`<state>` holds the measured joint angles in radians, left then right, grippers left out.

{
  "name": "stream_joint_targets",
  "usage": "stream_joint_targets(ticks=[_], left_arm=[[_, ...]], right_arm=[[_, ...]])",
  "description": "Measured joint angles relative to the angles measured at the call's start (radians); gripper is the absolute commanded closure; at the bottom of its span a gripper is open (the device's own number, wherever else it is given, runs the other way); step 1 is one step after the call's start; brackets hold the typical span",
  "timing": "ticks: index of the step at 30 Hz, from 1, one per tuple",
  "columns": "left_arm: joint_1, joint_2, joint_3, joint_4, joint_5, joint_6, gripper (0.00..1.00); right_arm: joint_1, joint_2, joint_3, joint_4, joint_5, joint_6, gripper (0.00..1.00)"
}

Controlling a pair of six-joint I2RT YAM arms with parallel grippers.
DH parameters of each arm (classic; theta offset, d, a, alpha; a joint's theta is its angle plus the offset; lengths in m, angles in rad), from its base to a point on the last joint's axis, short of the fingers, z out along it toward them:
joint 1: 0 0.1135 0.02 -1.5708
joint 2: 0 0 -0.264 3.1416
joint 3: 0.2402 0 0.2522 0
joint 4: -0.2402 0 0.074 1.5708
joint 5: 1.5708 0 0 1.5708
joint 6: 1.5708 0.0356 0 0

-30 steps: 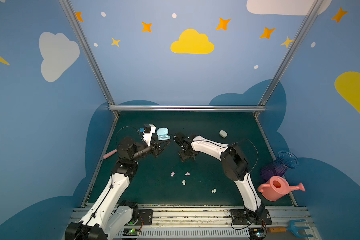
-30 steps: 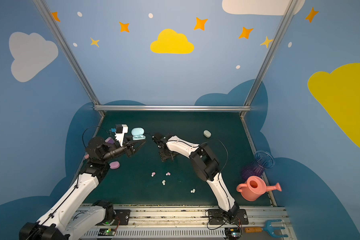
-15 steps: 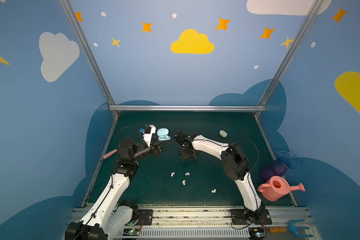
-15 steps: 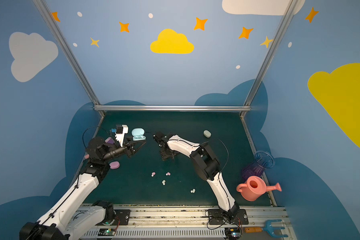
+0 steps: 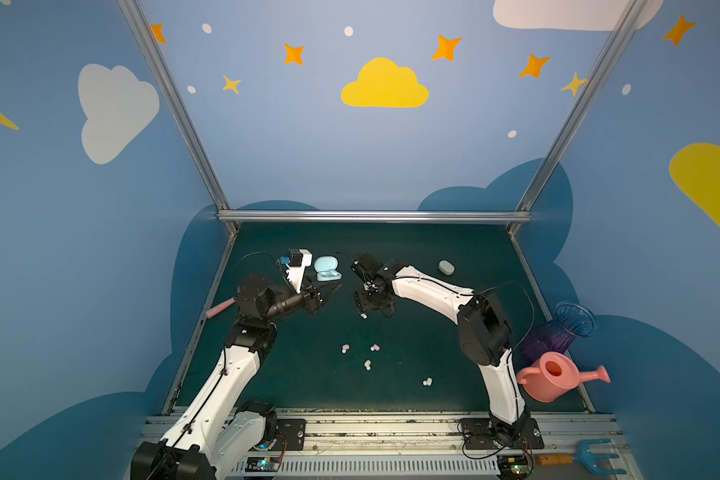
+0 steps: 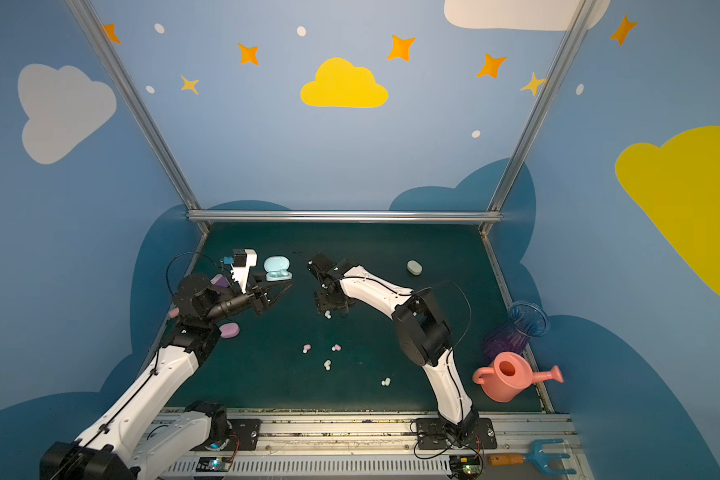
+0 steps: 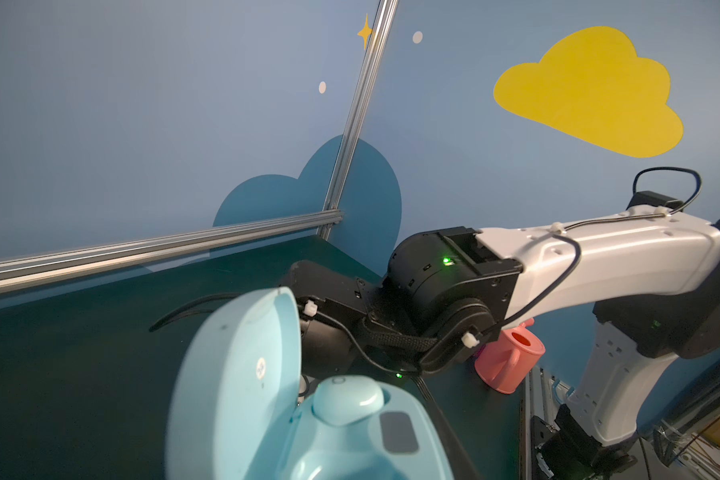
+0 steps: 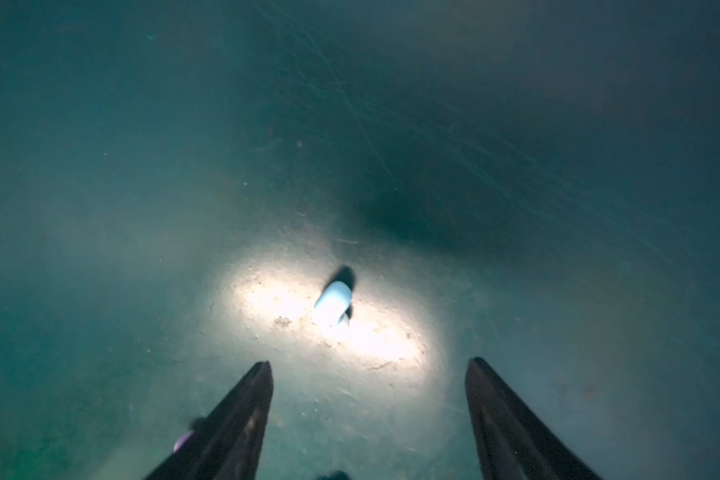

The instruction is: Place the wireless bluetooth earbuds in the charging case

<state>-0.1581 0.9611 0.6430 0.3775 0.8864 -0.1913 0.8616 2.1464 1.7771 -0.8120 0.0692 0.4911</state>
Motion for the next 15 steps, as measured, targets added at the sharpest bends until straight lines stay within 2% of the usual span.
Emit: stream_joint_targets(ticks=[8,15], left_arm=[[-0.001,0.0,0.0,0.0,0.0,0.0,0.96],[-0.002,0.0,0.0,0.0,0.0,0.0,0.96]], right_arm=[[0.013,0.091,0.078,-0.005,-0.025,0.039,0.5],[0.019,0.135,0.118,-0.024,-0.015,0.056,0.58]])
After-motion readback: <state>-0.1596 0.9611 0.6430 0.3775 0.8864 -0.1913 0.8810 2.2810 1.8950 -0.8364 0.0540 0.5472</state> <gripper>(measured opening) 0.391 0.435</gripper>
